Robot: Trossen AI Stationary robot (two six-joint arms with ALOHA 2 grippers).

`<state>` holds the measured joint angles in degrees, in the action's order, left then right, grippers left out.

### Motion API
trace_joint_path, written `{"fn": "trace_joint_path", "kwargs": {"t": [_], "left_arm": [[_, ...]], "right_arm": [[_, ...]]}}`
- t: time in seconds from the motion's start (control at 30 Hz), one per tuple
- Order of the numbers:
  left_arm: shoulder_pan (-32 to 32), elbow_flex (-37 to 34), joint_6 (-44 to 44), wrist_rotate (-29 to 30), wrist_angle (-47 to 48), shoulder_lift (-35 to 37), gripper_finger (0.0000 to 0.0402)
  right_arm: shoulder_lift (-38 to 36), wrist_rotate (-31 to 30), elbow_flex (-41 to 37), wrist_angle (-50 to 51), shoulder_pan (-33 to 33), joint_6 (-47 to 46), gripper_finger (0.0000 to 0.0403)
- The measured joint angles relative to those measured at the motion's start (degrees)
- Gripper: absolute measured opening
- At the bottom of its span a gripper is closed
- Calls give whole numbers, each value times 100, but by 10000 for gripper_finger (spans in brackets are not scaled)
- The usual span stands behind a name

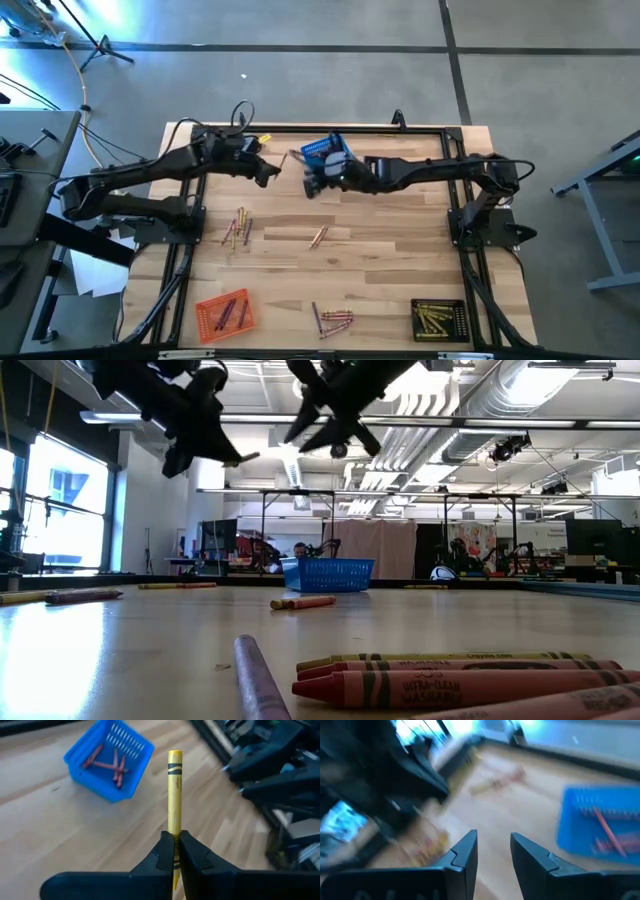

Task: Sort crayons
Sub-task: Put the yellow crayon into the black bin

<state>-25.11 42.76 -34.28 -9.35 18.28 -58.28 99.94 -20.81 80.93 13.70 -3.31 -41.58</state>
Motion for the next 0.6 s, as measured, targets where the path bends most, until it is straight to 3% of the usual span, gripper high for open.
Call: {"fn": "trace_joint_path", "kwargs": {"t": [0.27,0.6], "left_arm": [[200,2,-211,107,-637,118,3],[499,2,-418,113,-1199,118,3]], "right_arm": [[2,8,0,-1510,-12,1083,124],[2,10,0,-1711,-20,784,172]]}}
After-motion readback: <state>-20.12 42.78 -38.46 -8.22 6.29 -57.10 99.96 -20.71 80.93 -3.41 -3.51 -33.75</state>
